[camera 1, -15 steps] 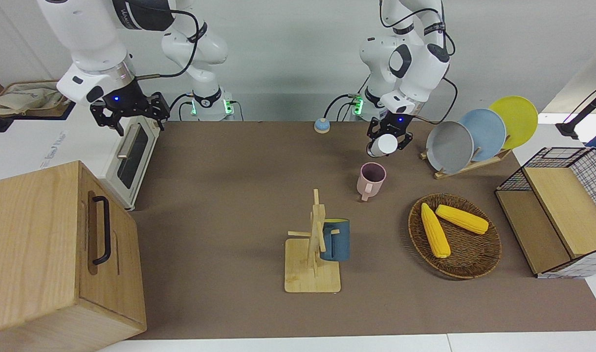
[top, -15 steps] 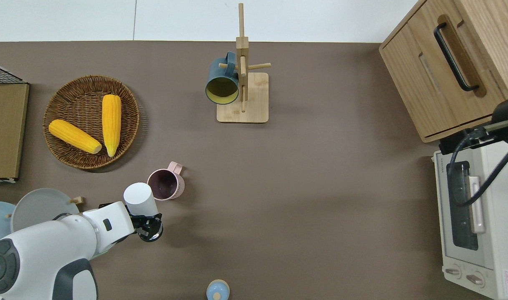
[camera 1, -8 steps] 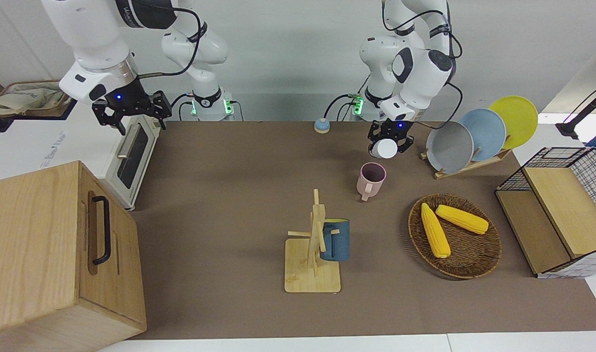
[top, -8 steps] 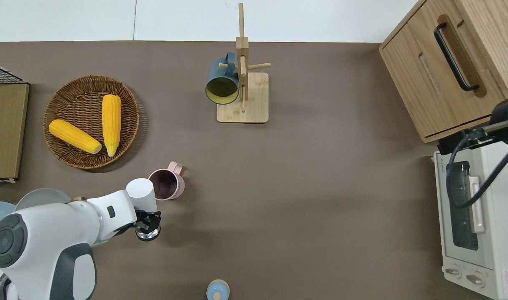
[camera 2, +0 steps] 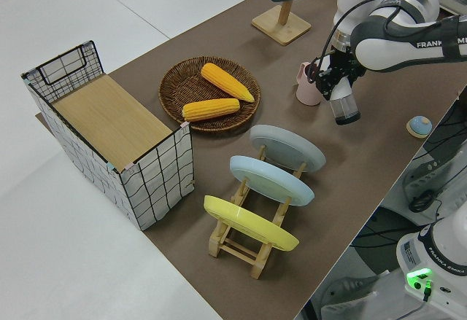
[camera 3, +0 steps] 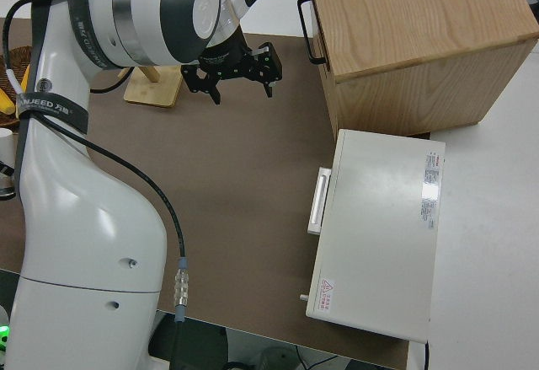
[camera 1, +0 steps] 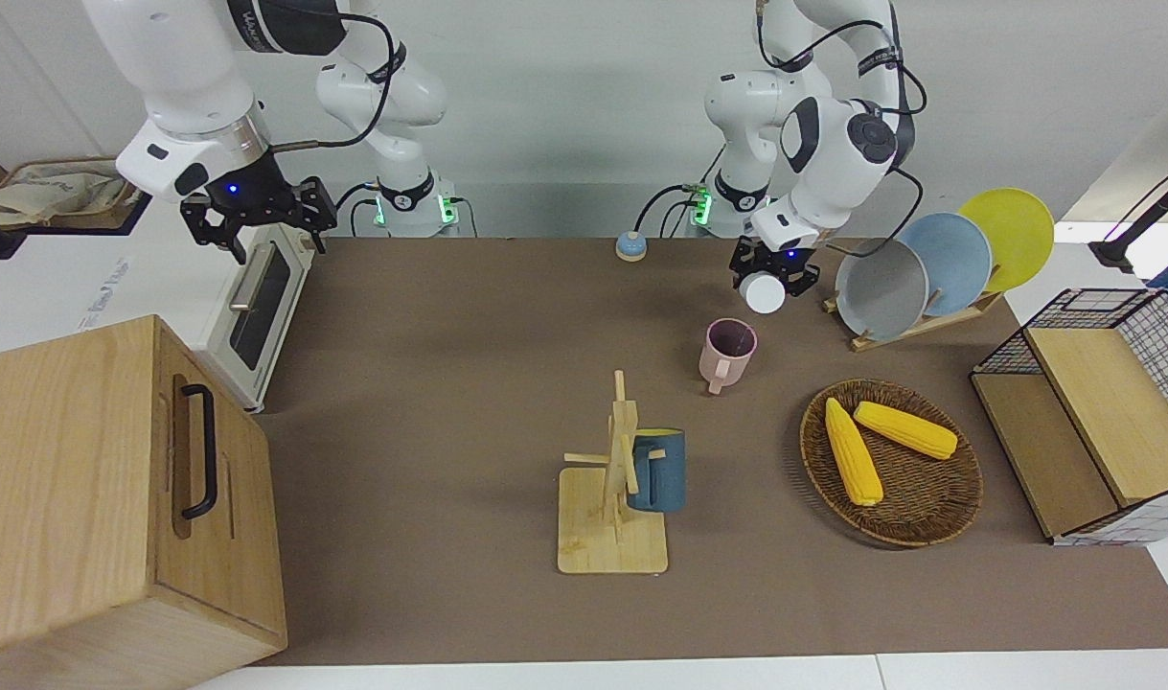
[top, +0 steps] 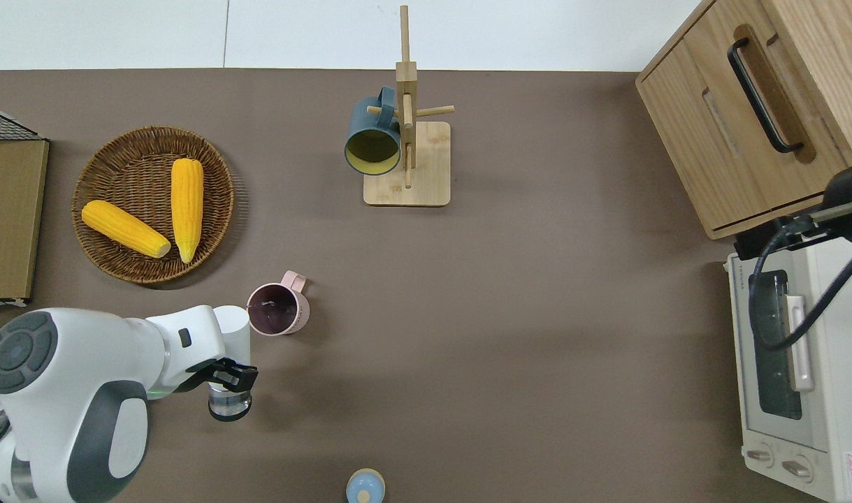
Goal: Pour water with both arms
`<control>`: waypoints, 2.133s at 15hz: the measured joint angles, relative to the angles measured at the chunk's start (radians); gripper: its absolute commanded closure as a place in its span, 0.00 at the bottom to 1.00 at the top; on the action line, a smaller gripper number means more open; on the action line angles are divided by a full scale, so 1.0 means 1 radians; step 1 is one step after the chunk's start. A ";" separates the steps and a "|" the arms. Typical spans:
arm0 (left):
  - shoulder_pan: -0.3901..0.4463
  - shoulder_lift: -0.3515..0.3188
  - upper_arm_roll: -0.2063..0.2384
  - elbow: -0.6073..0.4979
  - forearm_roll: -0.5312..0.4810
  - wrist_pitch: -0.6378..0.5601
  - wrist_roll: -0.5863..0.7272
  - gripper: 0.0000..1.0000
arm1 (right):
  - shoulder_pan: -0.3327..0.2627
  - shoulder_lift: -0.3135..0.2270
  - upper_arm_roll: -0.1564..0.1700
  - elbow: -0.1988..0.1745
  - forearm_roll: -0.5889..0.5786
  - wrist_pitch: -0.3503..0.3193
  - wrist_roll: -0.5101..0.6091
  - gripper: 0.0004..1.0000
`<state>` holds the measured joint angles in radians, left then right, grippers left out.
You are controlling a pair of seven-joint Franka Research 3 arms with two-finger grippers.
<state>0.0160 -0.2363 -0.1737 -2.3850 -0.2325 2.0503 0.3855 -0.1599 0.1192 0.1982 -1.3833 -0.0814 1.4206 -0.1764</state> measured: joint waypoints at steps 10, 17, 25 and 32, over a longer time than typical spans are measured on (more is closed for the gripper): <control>-0.005 0.056 -0.014 0.064 0.024 -0.042 -0.068 1.00 | 0.000 0.000 0.000 0.000 0.000 0.000 0.000 0.01; -0.010 0.056 -0.022 0.064 0.035 -0.050 -0.102 1.00 | 0.000 0.000 0.000 0.000 0.000 0.000 0.000 0.01; -0.010 0.055 -0.033 0.069 0.051 -0.058 -0.126 1.00 | 0.000 0.000 0.000 0.000 0.000 0.000 0.000 0.01; -0.010 0.055 -0.043 0.069 0.052 -0.065 -0.129 1.00 | 0.000 0.000 0.000 0.000 0.000 0.000 0.000 0.01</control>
<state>0.0061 -0.1808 -0.2169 -2.3156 -0.1803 1.9856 0.2567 -0.1599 0.1188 0.1983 -1.3833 -0.0814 1.4206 -0.1764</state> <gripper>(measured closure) 0.370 0.013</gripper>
